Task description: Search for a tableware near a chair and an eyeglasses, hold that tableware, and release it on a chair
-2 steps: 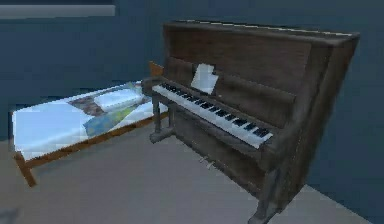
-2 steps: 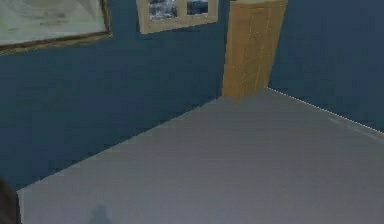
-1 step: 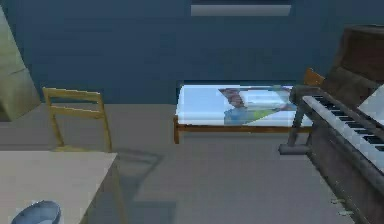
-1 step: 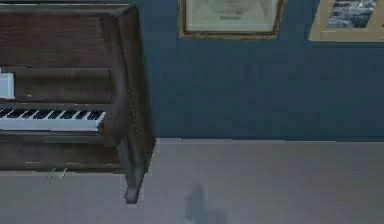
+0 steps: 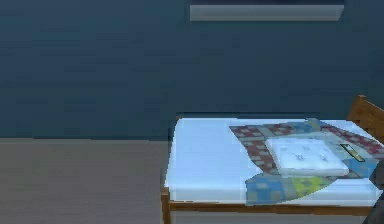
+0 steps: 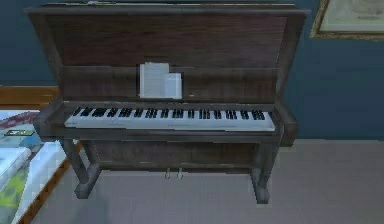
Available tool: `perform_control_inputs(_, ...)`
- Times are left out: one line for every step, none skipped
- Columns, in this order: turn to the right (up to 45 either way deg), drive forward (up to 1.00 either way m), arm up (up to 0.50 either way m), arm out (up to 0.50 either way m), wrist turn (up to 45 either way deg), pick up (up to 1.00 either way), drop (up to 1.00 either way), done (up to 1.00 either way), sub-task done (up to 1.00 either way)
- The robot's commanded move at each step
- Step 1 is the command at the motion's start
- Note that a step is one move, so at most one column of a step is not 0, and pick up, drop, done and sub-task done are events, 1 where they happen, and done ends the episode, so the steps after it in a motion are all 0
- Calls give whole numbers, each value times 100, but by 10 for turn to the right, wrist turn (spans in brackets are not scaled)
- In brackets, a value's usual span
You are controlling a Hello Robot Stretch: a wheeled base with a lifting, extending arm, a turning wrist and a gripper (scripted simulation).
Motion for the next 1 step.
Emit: perform_control_inputs(-60,0,0,0,0,0,0,0,0)
